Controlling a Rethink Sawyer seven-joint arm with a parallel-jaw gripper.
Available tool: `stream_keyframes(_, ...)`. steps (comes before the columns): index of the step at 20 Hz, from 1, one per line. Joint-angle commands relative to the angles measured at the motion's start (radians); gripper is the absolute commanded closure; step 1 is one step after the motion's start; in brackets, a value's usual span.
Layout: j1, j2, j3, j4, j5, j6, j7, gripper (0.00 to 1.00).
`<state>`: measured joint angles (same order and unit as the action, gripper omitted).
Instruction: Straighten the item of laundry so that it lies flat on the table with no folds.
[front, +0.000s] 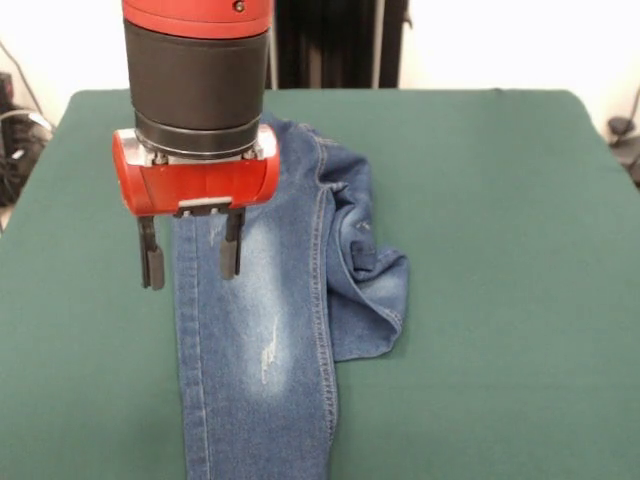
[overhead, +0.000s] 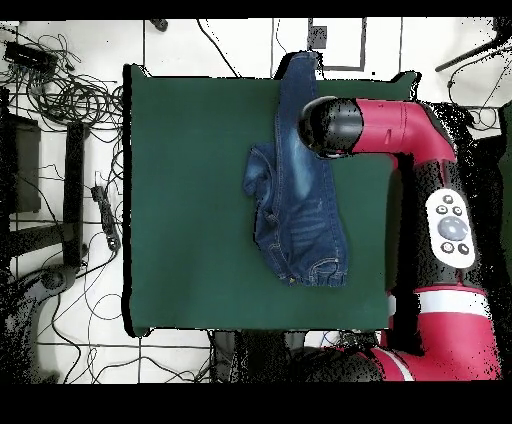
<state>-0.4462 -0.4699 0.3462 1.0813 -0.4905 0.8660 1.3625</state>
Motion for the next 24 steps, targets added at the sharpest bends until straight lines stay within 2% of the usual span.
stream_keyframes(1,-0.025,0.008,0.006,0.005,0.097,0.102,0.116,0.0)
stream_keyframes(4,-0.008,0.04,0.011,-0.036,0.099,0.107,0.1,0.0)
stream_keyframes(7,0.023,0.064,-0.016,-0.049,0.113,0.103,0.17,0.0)
stream_keyframes(14,0.085,0.124,-0.051,-0.095,0.147,0.141,0.226,0.0)
stream_keyframes(19,0.108,0.139,-0.066,-0.105,0.176,0.181,0.217,0.0)
stream_keyframes(24,0.129,0.133,-0.088,-0.086,0.198,0.169,0.221,0.0)
